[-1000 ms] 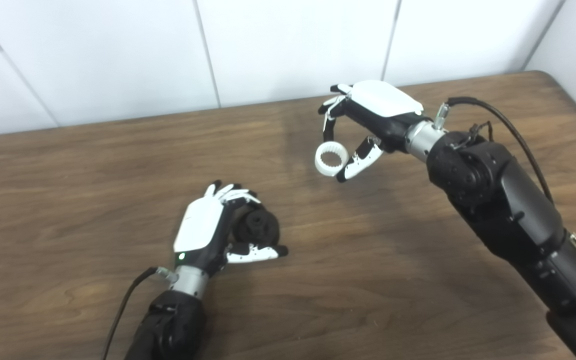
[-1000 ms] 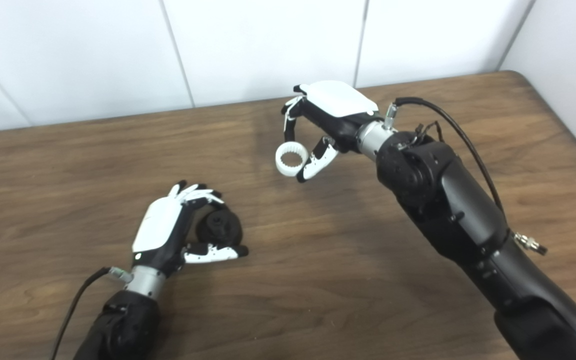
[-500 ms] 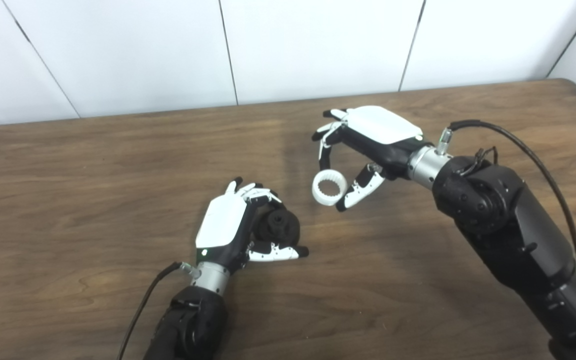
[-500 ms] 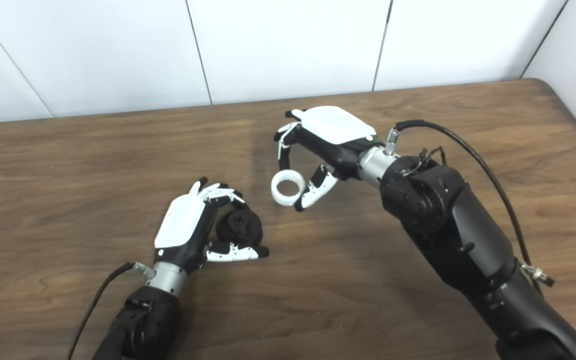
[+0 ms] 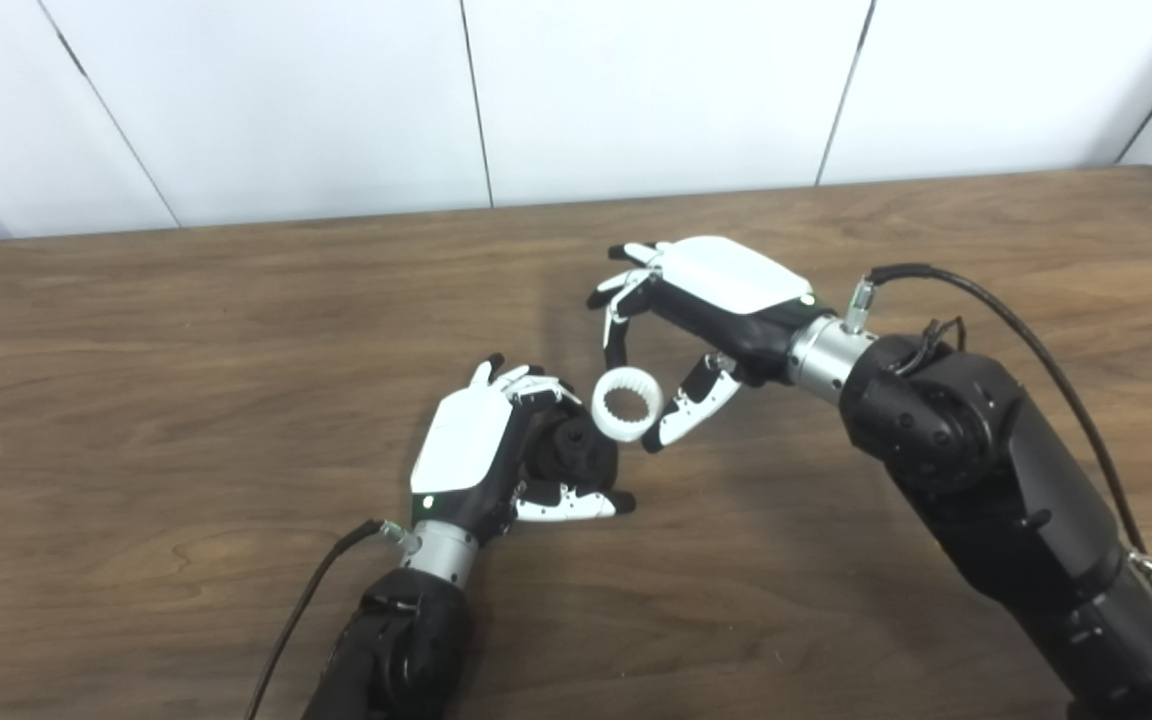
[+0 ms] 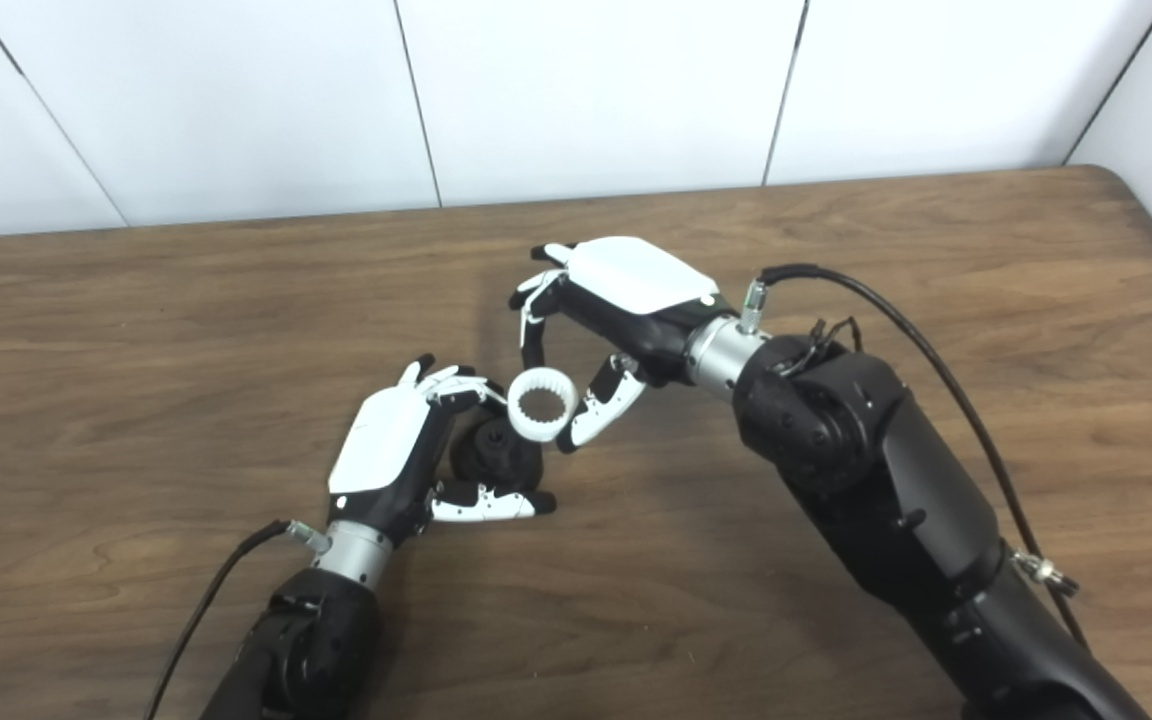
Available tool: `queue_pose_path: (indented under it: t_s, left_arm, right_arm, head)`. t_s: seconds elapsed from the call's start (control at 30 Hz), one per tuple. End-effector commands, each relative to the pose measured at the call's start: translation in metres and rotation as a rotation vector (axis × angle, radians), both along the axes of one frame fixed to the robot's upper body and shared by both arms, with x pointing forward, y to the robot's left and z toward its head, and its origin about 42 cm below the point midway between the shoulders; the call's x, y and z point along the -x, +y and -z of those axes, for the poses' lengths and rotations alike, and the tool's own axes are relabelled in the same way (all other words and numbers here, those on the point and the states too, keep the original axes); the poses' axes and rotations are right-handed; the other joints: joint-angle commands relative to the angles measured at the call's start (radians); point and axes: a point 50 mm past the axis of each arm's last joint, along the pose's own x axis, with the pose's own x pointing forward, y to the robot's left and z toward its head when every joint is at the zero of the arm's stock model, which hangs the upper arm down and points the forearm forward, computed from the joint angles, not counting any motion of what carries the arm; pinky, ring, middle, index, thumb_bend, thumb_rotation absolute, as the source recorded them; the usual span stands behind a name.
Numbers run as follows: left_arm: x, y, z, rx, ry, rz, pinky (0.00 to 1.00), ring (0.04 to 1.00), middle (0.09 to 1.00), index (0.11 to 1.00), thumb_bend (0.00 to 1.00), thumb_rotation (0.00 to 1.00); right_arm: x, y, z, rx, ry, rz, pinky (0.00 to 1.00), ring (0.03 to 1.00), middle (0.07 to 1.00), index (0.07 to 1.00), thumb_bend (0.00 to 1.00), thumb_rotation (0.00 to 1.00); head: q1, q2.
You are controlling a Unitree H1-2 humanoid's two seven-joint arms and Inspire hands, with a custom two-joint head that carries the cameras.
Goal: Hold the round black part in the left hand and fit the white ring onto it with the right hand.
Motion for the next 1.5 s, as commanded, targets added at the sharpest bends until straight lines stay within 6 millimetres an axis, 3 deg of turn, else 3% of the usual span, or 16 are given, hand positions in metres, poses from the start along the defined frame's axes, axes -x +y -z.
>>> queue_pose_path:
  t_s: [0.0, 0.57, 1.47]
  left_arm:
    - [0.003, 0.000, 0.011, -0.042, 0.047, -0.006, 1.00, 0.876, 0.765, 0.483, 0.52, 0.05]
    - [0.001, -0.004, 0.011, -0.037, 0.042, -0.006, 1.00, 0.872, 0.764, 0.483, 0.52, 0.05]
    - [0.001, -0.005, 0.010, -0.035, 0.044, -0.013, 1.00, 0.877, 0.768, 0.483, 0.52, 0.05]
  right_arm:
    - [0.001, 0.005, -0.018, -0.012, -0.080, -0.027, 1.00, 0.987, 0.836, 0.484, 0.52, 0.14]
    - [-0.005, 0.020, -0.008, -0.016, -0.058, -0.035, 1.00, 0.985, 0.845, 0.484, 0.52, 0.13]
    - [-0.010, 0.024, 0.016, 0.018, -0.014, -0.045, 1.00, 0.977, 0.848, 0.484, 0.52, 0.13]
  head:
    - [0.003, 0.002]
    - [0.000, 0.000]
    - [0.000, 0.005]
